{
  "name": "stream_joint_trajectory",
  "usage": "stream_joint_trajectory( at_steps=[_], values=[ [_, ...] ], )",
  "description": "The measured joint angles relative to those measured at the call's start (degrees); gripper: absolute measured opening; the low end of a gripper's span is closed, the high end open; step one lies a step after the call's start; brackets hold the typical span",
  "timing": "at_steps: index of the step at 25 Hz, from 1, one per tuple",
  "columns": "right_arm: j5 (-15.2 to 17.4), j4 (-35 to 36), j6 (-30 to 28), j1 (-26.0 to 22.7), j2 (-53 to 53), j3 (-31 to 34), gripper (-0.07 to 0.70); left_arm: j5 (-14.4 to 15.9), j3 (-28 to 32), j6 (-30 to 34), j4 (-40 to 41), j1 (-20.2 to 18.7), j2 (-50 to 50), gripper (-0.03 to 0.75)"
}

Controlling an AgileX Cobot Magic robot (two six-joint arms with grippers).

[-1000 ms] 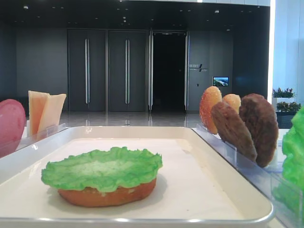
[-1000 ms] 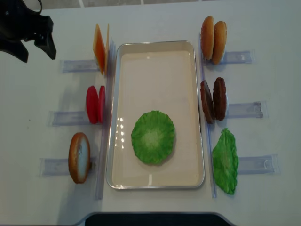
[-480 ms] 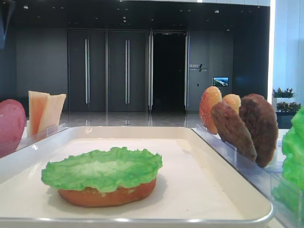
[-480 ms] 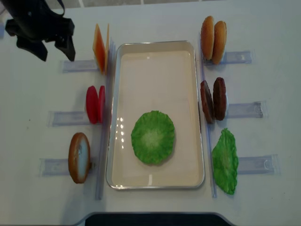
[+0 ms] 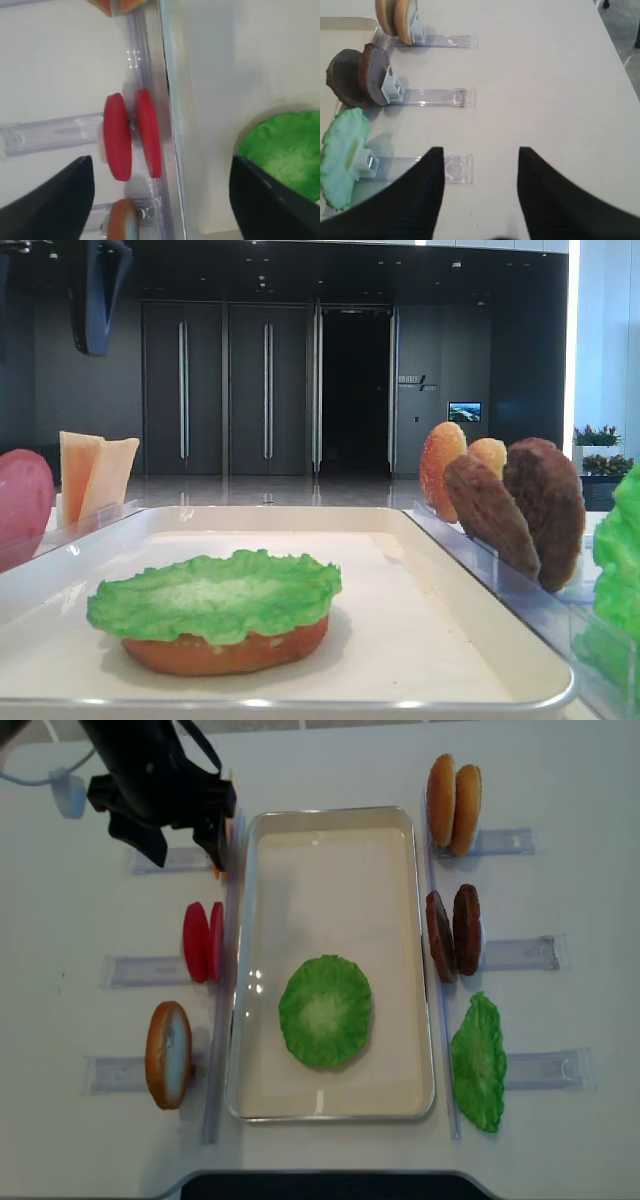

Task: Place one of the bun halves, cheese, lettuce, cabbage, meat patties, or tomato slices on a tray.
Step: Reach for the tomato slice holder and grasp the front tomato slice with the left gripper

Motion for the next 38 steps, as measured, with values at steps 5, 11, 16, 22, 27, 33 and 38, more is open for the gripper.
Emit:
stream_joint_trajectory(
  at_steps=[5, 11, 16, 22, 27, 33, 38],
  values=[
    [0.0, 0.0, 0.0, 0.0, 0.0, 0.0, 0.354, -0.2, 0.0, -1.6, 0.0, -3.1, 3.5, 0.643],
    [0.0, 0.0, 0.0, 0.0, 0.0, 0.0, 0.354, -0.5, 0.0, -1.8, -0.3, -3.5, 6.7, 0.643],
    [0.0, -0.1, 0.0, 0.0, 0.0, 0.0, 0.354, -0.9, 0.0, -1.8, -0.5, -3.5, 7.9, 0.643],
    [0.0, -0.1, 0.0, 0.0, 0.0, 0.0, 0.354, -0.9, -0.1, -1.9, -0.7, -3.5, 9.4, 0.643],
    [0.0, -0.1, 0.0, 0.0, 0.0, 0.0, 0.354, -1.1, 0.9, -1.1, -0.8, -3.5, 9.5, 0.643],
    [0.0, -0.1, 0.0, 0.0, 0.0, 0.0, 0.354, -1.2, 2.9, -0.8, -1.0, -3.5, 9.5, 0.643],
    [0.0, -0.1, 0.0, 0.0, 0.0, 0.0, 0.354, -1.2, 2.9, -0.4, -0.2, -3.5, 9.5, 0.642]
  ],
)
